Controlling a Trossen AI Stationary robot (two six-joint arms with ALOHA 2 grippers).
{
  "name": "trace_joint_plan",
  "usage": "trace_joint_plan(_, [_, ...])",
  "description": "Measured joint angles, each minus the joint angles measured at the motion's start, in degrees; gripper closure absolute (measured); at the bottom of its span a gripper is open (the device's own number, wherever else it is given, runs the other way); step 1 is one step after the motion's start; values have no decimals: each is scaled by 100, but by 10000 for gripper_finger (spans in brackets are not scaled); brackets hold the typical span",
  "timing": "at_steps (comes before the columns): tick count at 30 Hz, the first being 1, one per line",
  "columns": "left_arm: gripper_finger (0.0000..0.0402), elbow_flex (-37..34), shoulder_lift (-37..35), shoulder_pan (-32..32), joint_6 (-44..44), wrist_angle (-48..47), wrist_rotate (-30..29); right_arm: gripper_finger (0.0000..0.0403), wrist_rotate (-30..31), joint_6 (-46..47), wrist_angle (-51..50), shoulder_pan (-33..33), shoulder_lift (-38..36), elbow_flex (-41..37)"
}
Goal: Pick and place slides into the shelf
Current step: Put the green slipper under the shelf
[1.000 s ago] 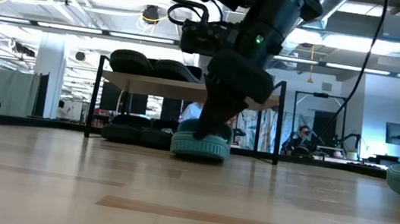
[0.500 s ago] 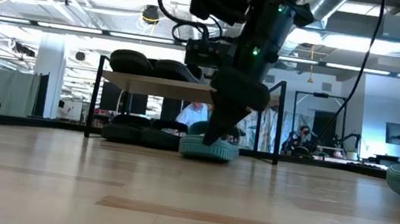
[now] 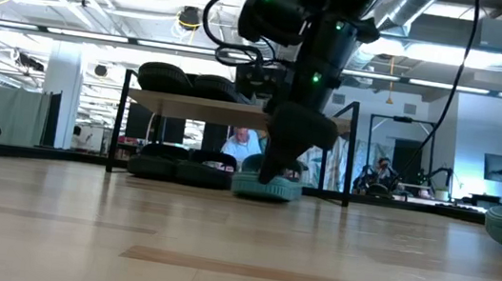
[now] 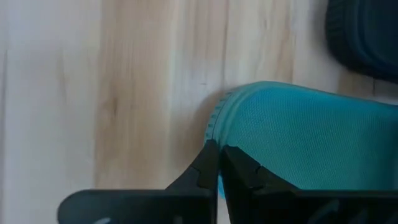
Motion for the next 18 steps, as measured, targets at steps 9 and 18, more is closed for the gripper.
trace_joint_plan(9, [292,0,0,0,-7,-2,0,402,-147,-838,0,-319,0,0])
trace_joint_plan(18, [292,0,0,0,-75,0,-5,403,-283,-1532,2,-654,0,0])
